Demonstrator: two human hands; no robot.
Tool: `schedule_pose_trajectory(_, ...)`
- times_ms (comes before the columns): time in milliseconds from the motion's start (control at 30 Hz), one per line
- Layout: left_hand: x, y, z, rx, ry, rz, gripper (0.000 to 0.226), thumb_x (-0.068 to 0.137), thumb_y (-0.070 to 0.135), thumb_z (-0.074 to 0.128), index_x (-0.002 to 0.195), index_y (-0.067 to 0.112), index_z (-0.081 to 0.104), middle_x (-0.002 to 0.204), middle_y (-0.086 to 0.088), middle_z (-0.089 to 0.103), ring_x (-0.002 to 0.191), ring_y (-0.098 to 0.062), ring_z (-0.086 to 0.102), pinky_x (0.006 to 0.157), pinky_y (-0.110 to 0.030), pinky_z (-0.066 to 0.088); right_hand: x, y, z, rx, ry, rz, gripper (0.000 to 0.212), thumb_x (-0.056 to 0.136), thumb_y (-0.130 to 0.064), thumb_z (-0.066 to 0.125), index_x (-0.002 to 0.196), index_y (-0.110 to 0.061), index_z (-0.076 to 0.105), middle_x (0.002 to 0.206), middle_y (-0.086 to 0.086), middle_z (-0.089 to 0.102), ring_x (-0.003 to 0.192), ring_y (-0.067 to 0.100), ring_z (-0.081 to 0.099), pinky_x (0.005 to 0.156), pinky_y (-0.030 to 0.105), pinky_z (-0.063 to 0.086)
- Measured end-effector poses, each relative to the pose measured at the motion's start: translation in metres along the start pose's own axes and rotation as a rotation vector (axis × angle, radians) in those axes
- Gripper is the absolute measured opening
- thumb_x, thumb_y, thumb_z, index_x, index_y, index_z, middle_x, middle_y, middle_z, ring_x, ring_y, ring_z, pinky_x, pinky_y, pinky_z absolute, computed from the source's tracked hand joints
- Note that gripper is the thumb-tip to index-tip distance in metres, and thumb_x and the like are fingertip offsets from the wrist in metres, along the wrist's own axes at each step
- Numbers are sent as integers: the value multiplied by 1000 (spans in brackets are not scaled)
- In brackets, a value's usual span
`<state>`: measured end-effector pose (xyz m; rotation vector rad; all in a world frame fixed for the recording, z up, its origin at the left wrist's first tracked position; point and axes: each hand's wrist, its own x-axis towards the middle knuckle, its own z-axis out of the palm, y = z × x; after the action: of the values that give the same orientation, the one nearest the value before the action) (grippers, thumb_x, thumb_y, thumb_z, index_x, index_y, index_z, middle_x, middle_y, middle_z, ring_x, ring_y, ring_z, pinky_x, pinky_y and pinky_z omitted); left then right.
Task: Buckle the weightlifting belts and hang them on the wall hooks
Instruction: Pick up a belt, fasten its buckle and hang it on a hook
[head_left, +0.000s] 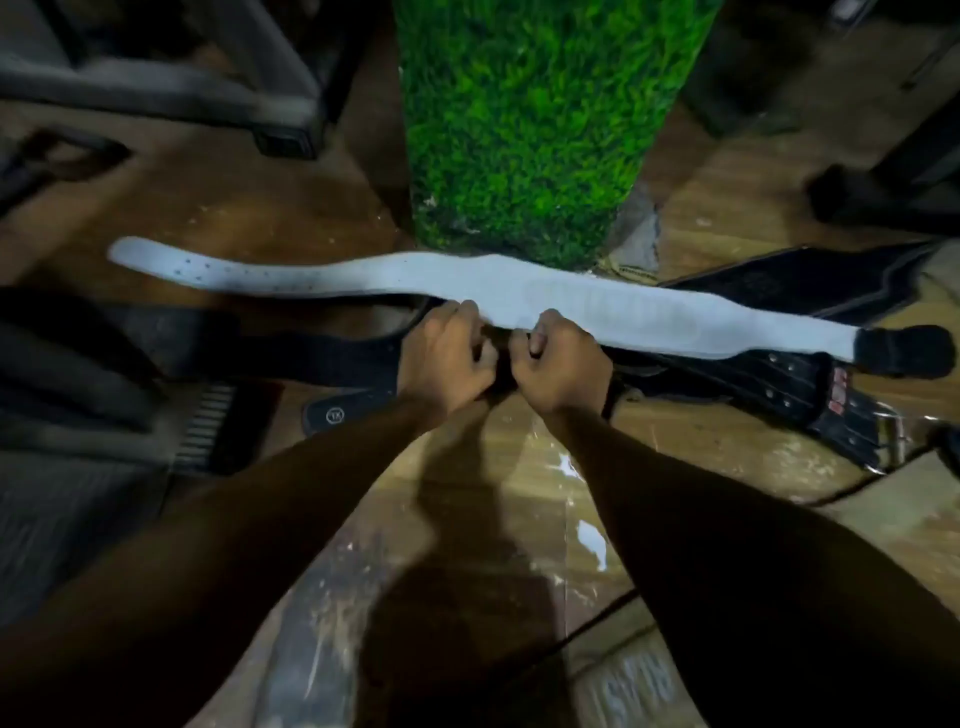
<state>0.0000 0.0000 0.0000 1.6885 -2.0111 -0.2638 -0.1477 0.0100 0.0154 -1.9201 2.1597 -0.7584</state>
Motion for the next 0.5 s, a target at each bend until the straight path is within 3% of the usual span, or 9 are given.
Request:
schedule_pose_trajectory(67,2,-14,-7,303,36,-11,42,73,39,58,103,11,53,104,-13,56,99,-36,55,78,-45,43,11,0,-3,-49,-112,-42,28,89,-39,60,76,-16,54,75,3,65,82,34,65,64,36,49)
schedule_pose_trajectory(133,6,-24,-25,494,-46,-195,64,71,49,64,119,9,48,117,-15,53,109,-37,53,86,-46,43,32,3,-8,-41,-275,34,28,88,-42,65,79,-16,62,85,7,70,89,34,66,74,38,53)
schedule_pose_trajectory(167,10,-27,-35,480,-115,-282,66,73,48,71,122,9,48,120,-16,56,112,-37,55,89,-46,45,42,3,-12,8,-373,91,29,87,-43,69,79,-15,67,85,8,73,88,34,69,75,37,55)
schedule_pose_trajectory(267,16,-24,-56,333,-375,-282,32,84,30,71,108,13,59,116,-14,68,106,-34,66,83,-42,56,57,1,-18,221,-626,295,31,90,-34,74,89,-3,77,77,12,78,64,26,73,57,31,58)
schedule_pose_trajectory(333,15,-9,-66,295,-318,-191,21,84,22,68,104,14,63,113,-12,71,103,-35,68,80,-42,56,49,-5,-21,424,-714,475,39,92,-34,74,107,1,75,80,10,78,60,21,72,57,30,63)
schedule_pose_trajectory(433,19,28,-75,278,-193,-109,25,86,11,65,111,12,66,117,-15,70,107,-38,67,83,-43,53,35,-17,-26,722,-840,657,62,94,-52,68,127,1,64,99,11,77,84,24,76,79,38,65)
schedule_pose_trajectory(500,20,50,-82,316,-137,-92,25,89,8,60,113,10,65,118,-17,67,109,-39,65,85,-44,52,33,-27,-29,875,-916,702,74,90,-66,63,128,-4,56,113,15,73,99,28,73,87,42,62)
